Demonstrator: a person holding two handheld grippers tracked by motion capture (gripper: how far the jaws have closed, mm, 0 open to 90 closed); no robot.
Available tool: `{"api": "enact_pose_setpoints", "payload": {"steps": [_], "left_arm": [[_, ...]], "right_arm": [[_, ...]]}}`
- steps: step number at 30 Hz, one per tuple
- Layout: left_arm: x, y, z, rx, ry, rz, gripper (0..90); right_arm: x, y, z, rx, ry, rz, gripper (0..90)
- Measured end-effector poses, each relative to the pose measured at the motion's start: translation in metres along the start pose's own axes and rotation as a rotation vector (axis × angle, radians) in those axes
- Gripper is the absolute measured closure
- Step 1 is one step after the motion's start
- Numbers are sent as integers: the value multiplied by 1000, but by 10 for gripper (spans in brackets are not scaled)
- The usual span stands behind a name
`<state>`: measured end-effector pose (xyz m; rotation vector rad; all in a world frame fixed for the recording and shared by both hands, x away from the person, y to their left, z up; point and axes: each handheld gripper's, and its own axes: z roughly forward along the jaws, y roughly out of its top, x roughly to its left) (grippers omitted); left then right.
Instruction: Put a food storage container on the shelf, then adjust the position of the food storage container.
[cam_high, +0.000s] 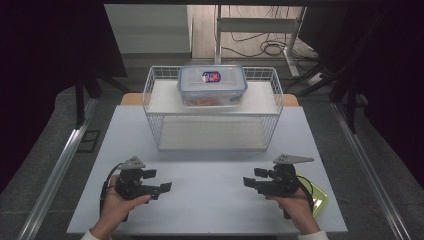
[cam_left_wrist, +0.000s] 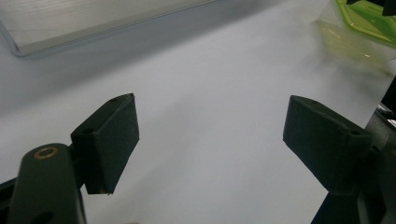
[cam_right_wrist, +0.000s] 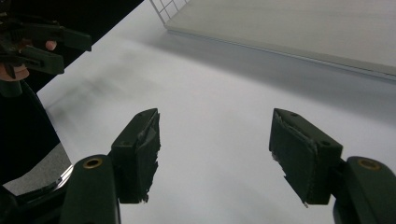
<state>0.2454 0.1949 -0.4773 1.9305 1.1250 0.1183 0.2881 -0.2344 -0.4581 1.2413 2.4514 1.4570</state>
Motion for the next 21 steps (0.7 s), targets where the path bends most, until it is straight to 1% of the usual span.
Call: {"api": "enact_pose_setpoints", "payload": {"steps": [3,6,9,13,15,19,21], "left_arm": [[1,-2,0,-3,7,-2,186],[1,-4,0,0,15,0,181],[2,-5,0,7,17,-1,178],[2,-7,1,15,20,-1,178],[1,-8,1,15,20,-2,178],[2,-10,0,18,24,-3,176],[3,-11,1,19,27,-5,176]], "right_arm": [[0,0,-2,-2,-4,2,340],[0,-2,-6,-2,-24,-6,358],[-2,-5,-11,-5,-41,1,417],[-3,-11,-16,-8,-58,-5,522],[-3,-12,-20,-11,-62,-15,556],[-2,-15,-28,-3,-87,-10,638],[-2,-17,-32,4,-99,-15,672]]}}
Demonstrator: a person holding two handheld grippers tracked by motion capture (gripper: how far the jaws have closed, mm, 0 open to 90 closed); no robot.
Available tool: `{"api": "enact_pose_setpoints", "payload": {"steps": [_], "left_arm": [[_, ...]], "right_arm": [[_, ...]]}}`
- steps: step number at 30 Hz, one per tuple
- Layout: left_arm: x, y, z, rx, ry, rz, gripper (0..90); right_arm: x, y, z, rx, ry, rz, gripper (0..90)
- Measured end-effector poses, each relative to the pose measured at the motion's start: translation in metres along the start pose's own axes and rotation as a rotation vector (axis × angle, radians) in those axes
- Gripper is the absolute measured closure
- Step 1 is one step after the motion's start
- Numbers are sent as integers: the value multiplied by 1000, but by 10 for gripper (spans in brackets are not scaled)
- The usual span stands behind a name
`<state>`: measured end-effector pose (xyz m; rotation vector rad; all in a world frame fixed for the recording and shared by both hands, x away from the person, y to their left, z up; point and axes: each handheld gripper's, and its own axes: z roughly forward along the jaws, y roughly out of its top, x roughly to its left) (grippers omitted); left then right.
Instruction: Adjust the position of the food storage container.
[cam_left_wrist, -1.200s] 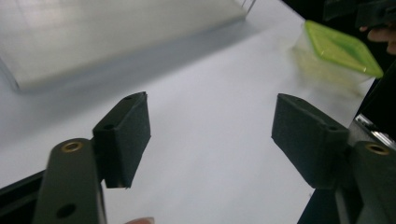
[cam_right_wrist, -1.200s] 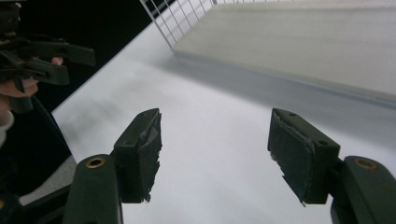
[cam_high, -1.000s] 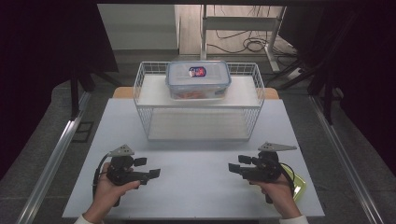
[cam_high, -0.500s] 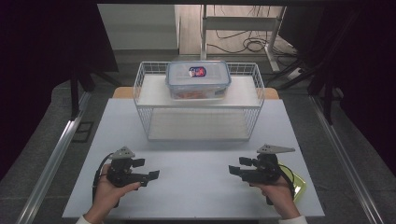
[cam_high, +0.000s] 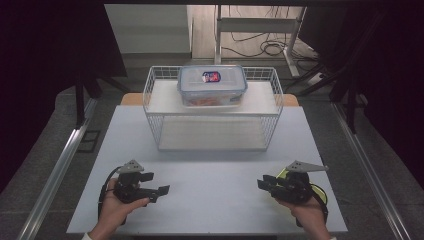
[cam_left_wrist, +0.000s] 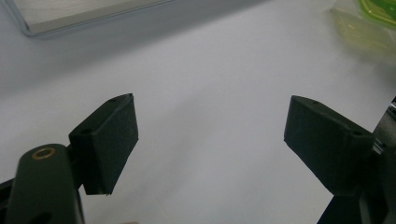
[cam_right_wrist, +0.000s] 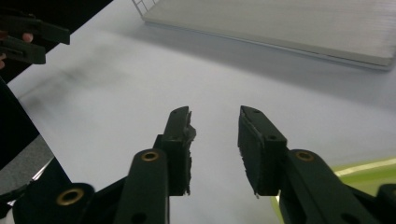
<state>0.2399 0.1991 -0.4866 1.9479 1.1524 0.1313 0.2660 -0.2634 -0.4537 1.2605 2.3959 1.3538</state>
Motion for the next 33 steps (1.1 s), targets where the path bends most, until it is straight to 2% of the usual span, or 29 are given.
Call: {"api": "enact_pose_setpoints", "payload": {"steps": [6,15,18,21,24,28,33], "left_arm": [[0,-2,1,9,4,6,177],[-1,-2,3,19,6,12,180],[-2,-3,5,27,4,17,181],[-2,-3,6,30,1,19,182],[-3,-3,7,36,-4,21,182],[-5,-3,9,45,-7,24,182],[-5,-3,10,48,-7,26,182]], "right_arm": [[-7,-8,-18,-16,-66,7,886],[-28,-18,-54,-43,-204,32,894],[-34,-24,-67,-59,-241,60,894],[-42,-34,-82,-61,-305,81,894],[-50,-41,-91,-65,-347,109,894],[-62,-41,-90,-51,-385,125,894],[-77,-27,-72,-19,-409,112,894]]}}
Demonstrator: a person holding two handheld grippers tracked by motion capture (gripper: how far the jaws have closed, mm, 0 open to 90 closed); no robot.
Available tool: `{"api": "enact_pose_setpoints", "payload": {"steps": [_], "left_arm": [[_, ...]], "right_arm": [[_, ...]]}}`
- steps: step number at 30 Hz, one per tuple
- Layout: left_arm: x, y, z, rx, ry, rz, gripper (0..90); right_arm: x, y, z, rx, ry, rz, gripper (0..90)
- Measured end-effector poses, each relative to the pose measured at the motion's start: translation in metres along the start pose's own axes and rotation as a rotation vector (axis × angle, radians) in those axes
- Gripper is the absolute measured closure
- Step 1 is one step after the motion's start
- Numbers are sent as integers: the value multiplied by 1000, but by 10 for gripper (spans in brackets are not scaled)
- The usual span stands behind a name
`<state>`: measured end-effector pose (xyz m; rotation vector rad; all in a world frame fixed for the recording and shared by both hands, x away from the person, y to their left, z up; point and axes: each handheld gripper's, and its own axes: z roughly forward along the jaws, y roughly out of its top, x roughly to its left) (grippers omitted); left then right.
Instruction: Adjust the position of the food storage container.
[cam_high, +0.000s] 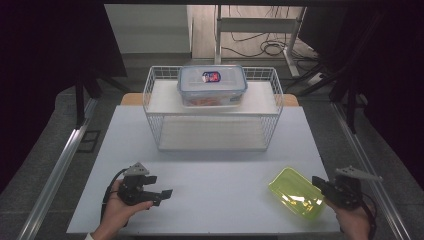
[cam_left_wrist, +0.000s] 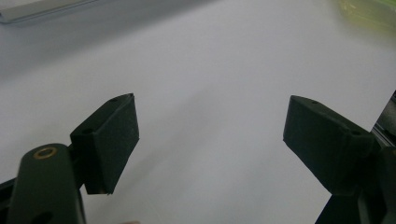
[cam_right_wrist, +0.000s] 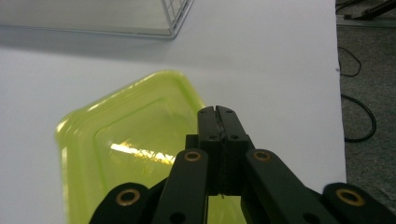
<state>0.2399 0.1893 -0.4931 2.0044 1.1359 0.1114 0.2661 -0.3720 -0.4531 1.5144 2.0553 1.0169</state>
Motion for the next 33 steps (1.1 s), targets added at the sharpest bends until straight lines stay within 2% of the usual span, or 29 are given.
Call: {"api": "enact_pose_setpoints", "payload": {"steps": [8,12,14,20,29,33], "left_arm": [[2,0,1,5,6,-2,182],[1,0,1,3,4,0,183],[1,0,1,4,6,1,183],[0,0,2,10,7,6,183],[-1,-1,3,16,6,13,183],[-1,-1,3,16,6,15,183]], "right_arm": [[3,23,45,69,-29,-43,894],[7,28,60,103,-37,-65,894],[9,29,63,114,-41,-72,894],[18,31,66,119,-6,-86,894],[46,31,78,154,76,-142,894],[47,31,77,144,70,-142,894]]}}
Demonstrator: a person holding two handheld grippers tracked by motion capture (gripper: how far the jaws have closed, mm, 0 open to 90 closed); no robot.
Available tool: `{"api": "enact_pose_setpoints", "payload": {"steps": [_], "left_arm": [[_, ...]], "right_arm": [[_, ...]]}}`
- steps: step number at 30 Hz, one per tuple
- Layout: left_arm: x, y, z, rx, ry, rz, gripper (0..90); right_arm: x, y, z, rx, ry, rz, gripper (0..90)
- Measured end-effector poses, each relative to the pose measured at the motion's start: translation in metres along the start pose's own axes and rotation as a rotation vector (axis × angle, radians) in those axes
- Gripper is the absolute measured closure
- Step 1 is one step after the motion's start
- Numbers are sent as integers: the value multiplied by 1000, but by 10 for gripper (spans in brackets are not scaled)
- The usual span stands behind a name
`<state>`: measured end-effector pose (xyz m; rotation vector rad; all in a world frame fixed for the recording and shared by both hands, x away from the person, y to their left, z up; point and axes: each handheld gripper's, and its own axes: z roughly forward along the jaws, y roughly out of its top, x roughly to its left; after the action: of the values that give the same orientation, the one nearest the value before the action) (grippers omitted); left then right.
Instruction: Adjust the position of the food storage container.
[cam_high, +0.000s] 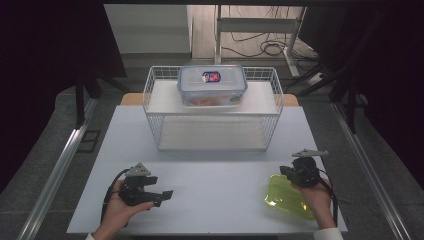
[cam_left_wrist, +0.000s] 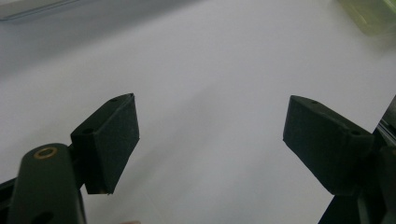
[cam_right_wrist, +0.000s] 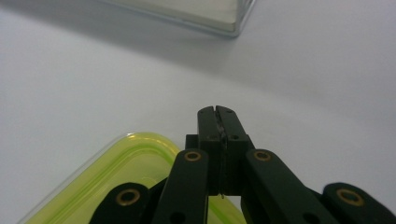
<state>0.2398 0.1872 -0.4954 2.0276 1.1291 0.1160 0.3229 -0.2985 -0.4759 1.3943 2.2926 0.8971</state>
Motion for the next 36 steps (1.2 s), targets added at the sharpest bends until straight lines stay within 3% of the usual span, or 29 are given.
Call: {"api": "enact_pose_setpoints", "payload": {"steps": [7,12,17,25,29,32,36], "left_arm": [[-1,0,0,-2,-1,2,183],[-1,-1,0,2,0,8,183],[-1,-1,-2,-5,1,4,183],[1,-2,-2,-3,7,-2,183],[0,-2,-2,-5,4,1,183],[0,-2,-2,-3,5,1,183],[0,-3,0,1,6,2,183]], "right_arm": [[-16,-15,-36,-67,-29,48,894],[-32,-42,-69,-79,-104,95,894],[-49,-69,-93,-71,-188,174,895],[-50,-90,-89,8,-211,197,894],[-40,-88,-82,43,-187,182,894],[-34,-84,-78,68,-209,167,894],[-28,-82,-70,89,-199,155,895]]}}
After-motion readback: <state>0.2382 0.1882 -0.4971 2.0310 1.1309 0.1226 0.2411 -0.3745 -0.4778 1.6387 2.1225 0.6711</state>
